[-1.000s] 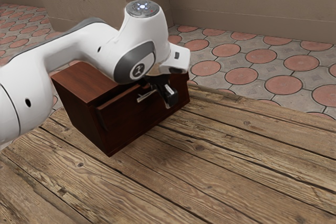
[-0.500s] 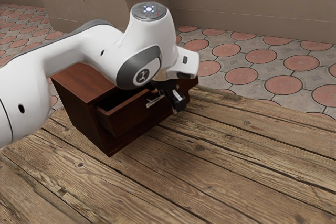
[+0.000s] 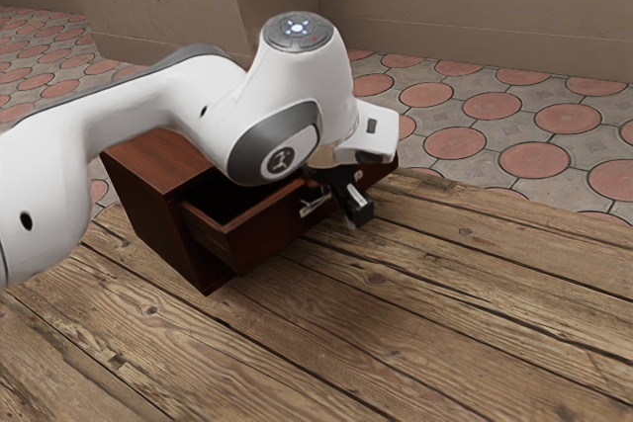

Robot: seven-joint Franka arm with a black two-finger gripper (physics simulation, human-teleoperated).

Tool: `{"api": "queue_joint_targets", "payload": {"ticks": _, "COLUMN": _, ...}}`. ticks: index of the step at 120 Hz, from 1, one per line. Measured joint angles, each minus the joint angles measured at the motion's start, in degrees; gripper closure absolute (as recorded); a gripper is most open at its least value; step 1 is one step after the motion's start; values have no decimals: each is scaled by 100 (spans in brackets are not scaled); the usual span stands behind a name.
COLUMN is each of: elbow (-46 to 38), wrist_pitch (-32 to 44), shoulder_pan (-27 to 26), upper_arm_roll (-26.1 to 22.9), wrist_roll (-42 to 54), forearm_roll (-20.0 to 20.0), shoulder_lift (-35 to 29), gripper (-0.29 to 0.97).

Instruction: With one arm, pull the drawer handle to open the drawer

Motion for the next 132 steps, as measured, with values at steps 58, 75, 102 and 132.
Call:
{"api": "queue_joint_targets", "payload": {"ticks": 58, "elbow": -11, "wrist_pitch": -18, "shoulder_pan": -465, "upper_arm_roll": 4, "wrist_roll": -321, "forearm_roll": 31, "shoulder_lift": -29, "gripper": 26}}
{"api": "queue_joint_targets", "payload": {"ticks": 75, "elbow": -11, "wrist_pitch": -20, "shoulder_pan": -479, "upper_arm_roll": 6, "wrist_roll": -394, "forearm_roll": 35, "shoulder_lift": -29, "gripper": 26}}
{"api": "queue_joint_targets", "payload": {"ticks": 102, "elbow": 3, "wrist_pitch": -33, "shoulder_pan": -486, "upper_arm_roll": 26, "wrist_roll": -476, "forearm_roll": 46, "shoulder_lift": -67, "gripper": 24}}
{"api": "queue_joint_targets", "payload": {"ticks": 132, "elbow": 202, "wrist_pitch": -176, "shoulder_pan": -791, "upper_arm_roll": -9, "wrist_roll": -533, "forearm_roll": 246, "shoulder_lift": -440, "gripper": 17}}
